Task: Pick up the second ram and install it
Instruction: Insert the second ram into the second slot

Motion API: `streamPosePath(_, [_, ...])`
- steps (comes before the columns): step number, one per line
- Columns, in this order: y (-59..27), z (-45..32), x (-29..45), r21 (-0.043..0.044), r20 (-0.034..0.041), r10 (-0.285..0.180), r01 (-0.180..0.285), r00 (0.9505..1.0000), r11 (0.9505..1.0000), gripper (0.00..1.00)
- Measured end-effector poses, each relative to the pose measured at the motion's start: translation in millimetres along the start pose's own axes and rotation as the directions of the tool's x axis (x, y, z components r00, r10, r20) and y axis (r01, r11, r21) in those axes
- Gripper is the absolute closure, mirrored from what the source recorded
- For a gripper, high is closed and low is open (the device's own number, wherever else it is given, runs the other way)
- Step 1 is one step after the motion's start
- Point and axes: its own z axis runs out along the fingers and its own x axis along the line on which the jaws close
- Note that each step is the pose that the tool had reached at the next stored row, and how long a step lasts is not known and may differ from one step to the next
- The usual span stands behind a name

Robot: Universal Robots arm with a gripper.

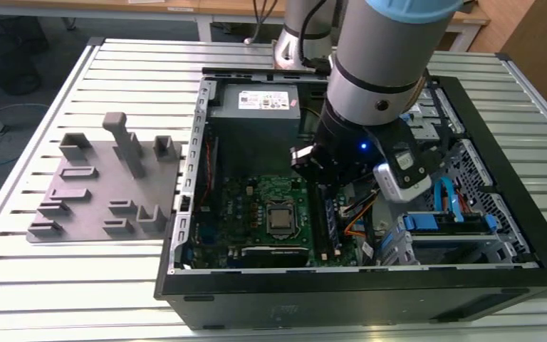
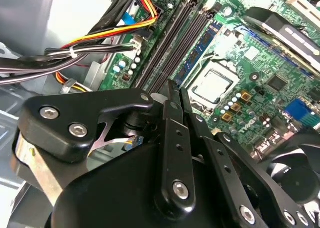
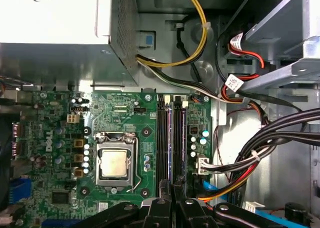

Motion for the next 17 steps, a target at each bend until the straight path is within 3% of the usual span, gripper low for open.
streamPosePath(17, [-1.3,25.2,0.1,-0.0001,0.0,0.0,0.0,1.0,1.0,0.87])
